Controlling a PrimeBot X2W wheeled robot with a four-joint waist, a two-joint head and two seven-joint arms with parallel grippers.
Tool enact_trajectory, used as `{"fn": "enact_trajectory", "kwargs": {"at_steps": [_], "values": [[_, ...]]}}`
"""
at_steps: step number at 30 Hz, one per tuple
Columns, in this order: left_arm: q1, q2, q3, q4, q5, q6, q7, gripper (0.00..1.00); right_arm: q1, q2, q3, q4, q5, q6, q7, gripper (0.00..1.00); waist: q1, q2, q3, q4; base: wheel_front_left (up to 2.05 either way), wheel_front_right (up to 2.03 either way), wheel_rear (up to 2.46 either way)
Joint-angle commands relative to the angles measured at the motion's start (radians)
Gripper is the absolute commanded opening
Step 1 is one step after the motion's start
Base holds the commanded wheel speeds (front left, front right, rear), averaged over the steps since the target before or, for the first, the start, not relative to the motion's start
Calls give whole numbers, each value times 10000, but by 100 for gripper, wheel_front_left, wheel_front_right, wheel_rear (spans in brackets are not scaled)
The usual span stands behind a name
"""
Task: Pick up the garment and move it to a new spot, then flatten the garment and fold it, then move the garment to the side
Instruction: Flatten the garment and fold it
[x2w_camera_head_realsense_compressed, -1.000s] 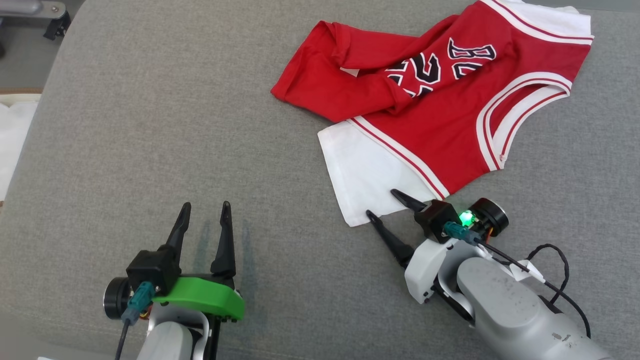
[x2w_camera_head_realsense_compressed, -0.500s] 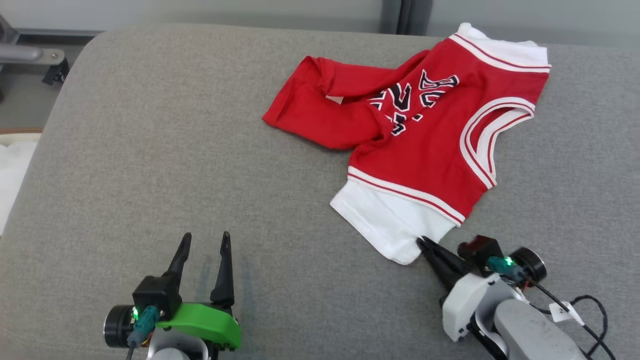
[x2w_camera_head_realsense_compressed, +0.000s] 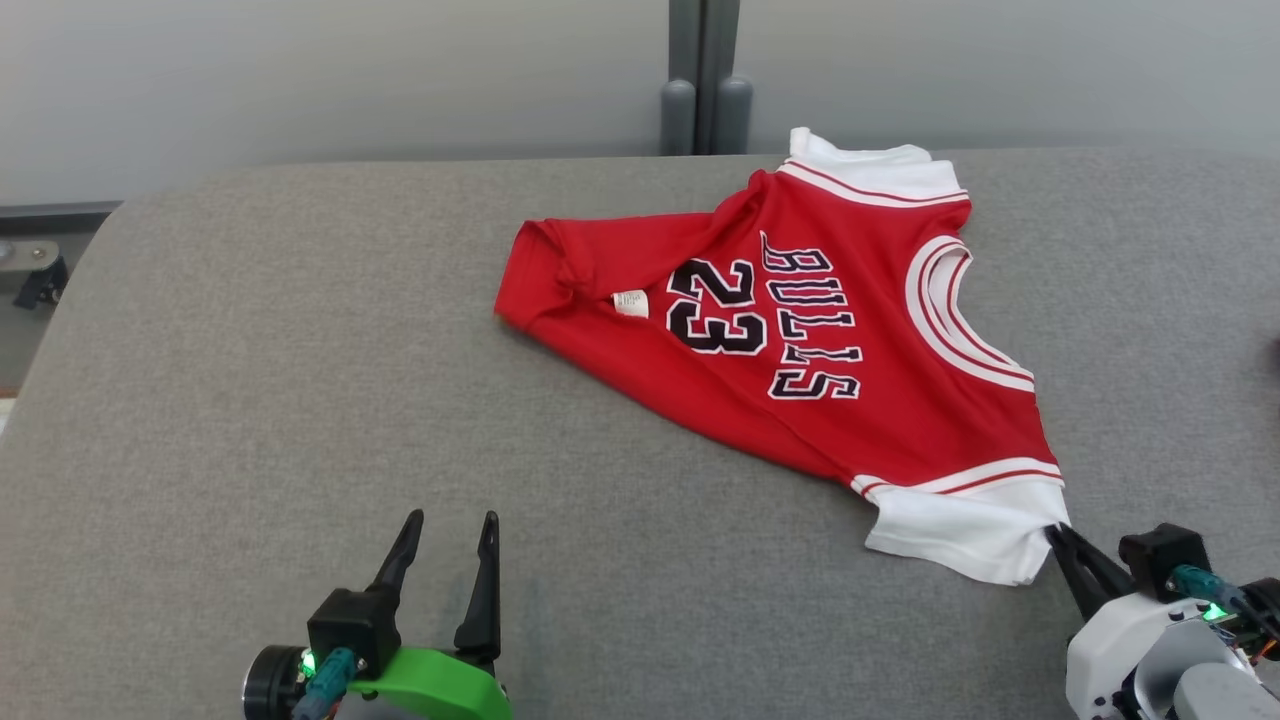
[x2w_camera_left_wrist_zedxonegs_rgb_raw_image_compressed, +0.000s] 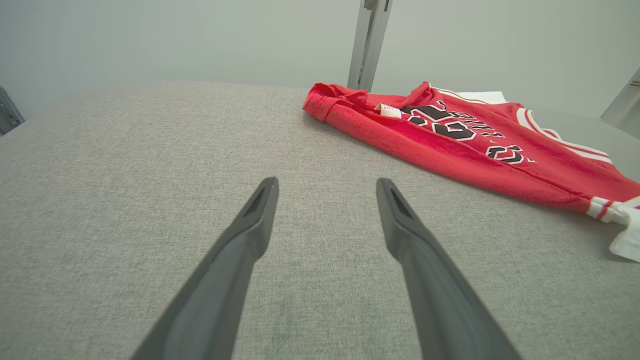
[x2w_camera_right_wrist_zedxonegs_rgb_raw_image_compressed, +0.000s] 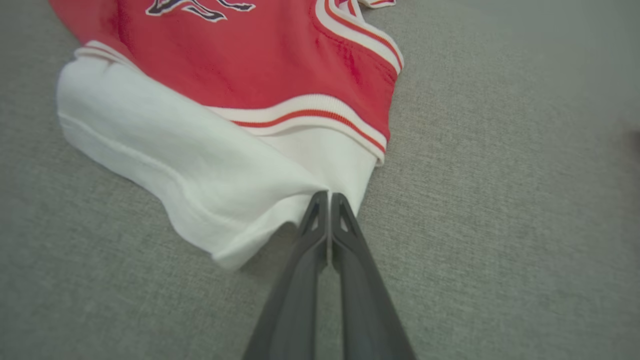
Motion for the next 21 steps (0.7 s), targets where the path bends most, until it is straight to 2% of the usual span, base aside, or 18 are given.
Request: {"fn": "enact_trajectory", "kwargs": {"at_steps": [1, 2, 3, 4, 8, 14, 21], "values": [[-2, 33, -52, 33, -54, 33, -1, 100, 134, 39, -309, -166, -76, -23, 6, 0, 0, -1, -80, -323, 0, 0, 0], [-89, 34, -69, 43, -71, 42, -1, 100, 129, 101, -524, -300, -126, -23, 6, 24, 0, -1, -31, -379, 0, 0, 0], [-221, 34, -93, 49, -88, 37, -1, 100, 119, 198, -741, -519, -186, -23, 6, 60, 0, -1, 53, -454, 0, 0, 0], [-332, 34, -125, 57, -103, 38, 0, 100, 101, 262, -882, -683, -223, -23, 4, 100, 0, -1, 125, -503, 0, 0, 0], [-991, 33, -302, 114, -45, -29, -1, 100, -251, 704, -1229, -1555, -433, -21, 4, 100, 0, -1, 673, -725, 0, 0, 0], [-2863, 34, -533, 657, 301, -185, 0, 100, -928, 1433, -1257, -2580, -668, -20, 6, 100, 0, -1, 1771, -1024, 0, 0, 0], [-5322, 38, -570, 2594, 842, -261, 0, 100, -1723, 2047, -1032, -3072, -716, -20, 6, 100, 0, -1, 2847, -1410, 0, 0, 0]]}}
